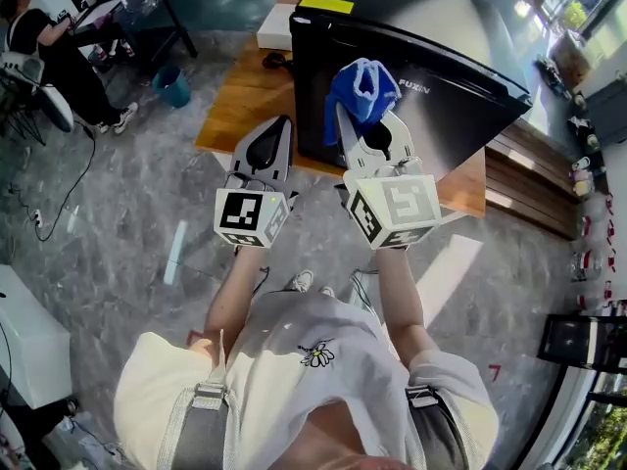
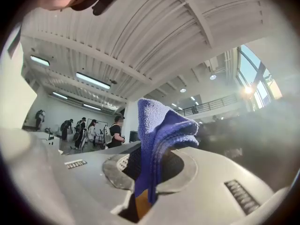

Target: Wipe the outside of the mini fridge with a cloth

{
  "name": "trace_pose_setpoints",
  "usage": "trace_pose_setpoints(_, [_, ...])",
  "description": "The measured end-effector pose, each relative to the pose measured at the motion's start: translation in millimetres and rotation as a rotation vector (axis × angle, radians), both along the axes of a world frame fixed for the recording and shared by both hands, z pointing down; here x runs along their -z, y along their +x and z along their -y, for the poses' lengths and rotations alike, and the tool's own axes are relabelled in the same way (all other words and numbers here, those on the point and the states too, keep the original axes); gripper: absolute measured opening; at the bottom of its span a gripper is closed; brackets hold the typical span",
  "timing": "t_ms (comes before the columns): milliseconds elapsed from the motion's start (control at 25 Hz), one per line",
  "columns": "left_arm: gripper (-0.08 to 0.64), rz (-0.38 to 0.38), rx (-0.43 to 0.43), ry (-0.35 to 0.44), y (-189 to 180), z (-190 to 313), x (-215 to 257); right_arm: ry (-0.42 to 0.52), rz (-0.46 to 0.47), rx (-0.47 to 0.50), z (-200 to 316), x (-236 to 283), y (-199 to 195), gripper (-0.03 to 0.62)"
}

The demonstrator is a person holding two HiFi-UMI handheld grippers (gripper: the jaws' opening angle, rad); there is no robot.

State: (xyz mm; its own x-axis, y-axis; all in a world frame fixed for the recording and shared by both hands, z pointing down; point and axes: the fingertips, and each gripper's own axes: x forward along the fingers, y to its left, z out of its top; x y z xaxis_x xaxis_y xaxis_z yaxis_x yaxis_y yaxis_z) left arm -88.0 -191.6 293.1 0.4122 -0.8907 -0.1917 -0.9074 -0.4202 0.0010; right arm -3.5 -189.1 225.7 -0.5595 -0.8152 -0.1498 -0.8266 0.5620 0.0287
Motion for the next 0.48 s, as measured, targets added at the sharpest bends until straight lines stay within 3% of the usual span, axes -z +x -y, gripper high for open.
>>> trace_pose_setpoints(200, [0.005,-0.02,0.025,-0.012,-26.0,9.8,-5.4,0.032,-0.09,-0.014,51.3,24.4,-55.8,0.072])
trace_pose_setpoints(480, [0.005,-0.046,0.036,-0.019,-42.8,20.8,-7.0,0.01,-0.155,-0.046,86.9,25.1,-87.2,0.072])
